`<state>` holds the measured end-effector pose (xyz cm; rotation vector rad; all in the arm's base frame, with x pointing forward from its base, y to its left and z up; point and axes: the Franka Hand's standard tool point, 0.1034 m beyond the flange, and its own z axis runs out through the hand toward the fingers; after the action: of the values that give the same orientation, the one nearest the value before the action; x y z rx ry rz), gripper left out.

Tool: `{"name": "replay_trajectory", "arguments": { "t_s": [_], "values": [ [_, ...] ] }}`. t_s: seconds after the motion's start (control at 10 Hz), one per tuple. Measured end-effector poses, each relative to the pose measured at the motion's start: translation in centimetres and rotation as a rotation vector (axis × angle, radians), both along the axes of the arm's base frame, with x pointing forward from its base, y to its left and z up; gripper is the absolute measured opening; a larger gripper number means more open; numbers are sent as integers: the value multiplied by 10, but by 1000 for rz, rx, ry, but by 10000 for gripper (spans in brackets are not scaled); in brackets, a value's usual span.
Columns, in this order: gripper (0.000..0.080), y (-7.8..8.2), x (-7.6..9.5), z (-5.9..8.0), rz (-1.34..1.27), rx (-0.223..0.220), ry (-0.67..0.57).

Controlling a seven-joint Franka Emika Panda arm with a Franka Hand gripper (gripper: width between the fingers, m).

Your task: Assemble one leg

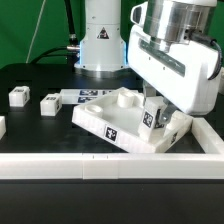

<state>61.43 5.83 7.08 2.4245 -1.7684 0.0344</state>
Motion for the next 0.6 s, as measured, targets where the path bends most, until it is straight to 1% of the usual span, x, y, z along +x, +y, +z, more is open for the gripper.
{"name": "replay_trajectory", "arguments": {
  "t_s": [0.1, 0.2, 0.3, 0.4, 0.6],
  "values": [
    [327, 0, 0, 0, 0, 1, 0],
    [497, 1, 0, 0, 0, 1, -1],
    [616, 1, 0, 0, 0, 1, -1],
    [639, 1, 0, 0, 0, 1, -1],
    [648, 1, 0, 0, 0, 1, -1]
  ]
}}
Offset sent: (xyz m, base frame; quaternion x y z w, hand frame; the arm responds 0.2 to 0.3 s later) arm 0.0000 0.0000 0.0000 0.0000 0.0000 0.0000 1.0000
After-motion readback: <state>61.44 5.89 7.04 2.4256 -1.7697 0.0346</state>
